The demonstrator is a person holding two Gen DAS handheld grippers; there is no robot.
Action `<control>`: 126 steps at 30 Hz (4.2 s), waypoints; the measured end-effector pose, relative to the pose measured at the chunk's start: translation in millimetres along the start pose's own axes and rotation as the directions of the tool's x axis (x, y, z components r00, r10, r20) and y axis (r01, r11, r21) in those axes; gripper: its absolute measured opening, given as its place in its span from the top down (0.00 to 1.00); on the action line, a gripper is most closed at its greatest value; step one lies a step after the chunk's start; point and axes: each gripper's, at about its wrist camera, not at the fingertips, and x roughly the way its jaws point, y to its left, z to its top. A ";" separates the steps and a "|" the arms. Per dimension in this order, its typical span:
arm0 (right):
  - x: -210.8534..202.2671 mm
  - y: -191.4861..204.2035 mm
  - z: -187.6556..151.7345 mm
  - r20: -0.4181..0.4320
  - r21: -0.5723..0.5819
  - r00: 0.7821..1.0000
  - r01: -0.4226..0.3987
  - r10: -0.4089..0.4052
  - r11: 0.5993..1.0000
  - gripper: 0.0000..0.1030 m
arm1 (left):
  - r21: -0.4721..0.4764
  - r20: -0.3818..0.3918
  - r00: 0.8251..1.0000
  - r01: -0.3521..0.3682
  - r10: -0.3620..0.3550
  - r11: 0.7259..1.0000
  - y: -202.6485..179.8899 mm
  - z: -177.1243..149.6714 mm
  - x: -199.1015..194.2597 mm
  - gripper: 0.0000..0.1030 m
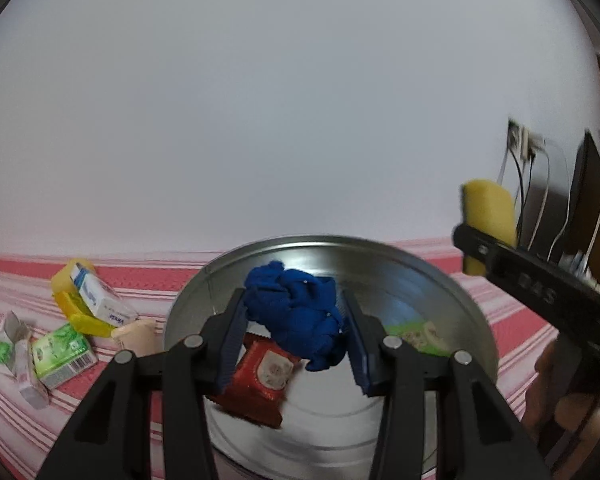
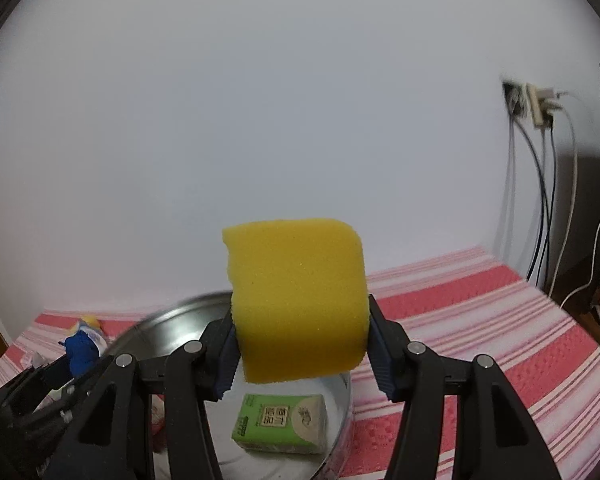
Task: Organize objects
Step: 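Carry the sponge and blue cloth over the tin and release both inside, then grasp the white box with red characters with the left gripper while the right gripper grasps the small white box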
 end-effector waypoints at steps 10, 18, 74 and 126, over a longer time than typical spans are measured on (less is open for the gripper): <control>23.8 10.3 -17.3 -0.096 -0.049 0.995 0.007 -0.012 0.999 0.44 | 0.026 -0.043 0.999 -0.022 0.024 0.999 -2.9 -4.3 8.0 0.56; 23.7 30.5 -23.7 -0.113 -0.118 0.992 0.049 -0.063 0.992 0.44 | 0.039 -0.093 0.994 -0.045 0.049 0.998 -6.4 -9.4 17.4 0.56; -82.2 153.3 -59.5 0.329 -0.210 0.943 0.119 -0.045 0.970 0.12 | -0.142 -0.023 0.909 -0.414 0.415 0.899 204.5 -11.8 -22.7 0.00; 72.6 346.0 -123.3 -0.566 -0.121 0.762 -0.455 0.315 0.882 0.62 | -0.338 -0.325 0.944 -0.167 0.052 0.926 345.6 -24.8 12.7 0.13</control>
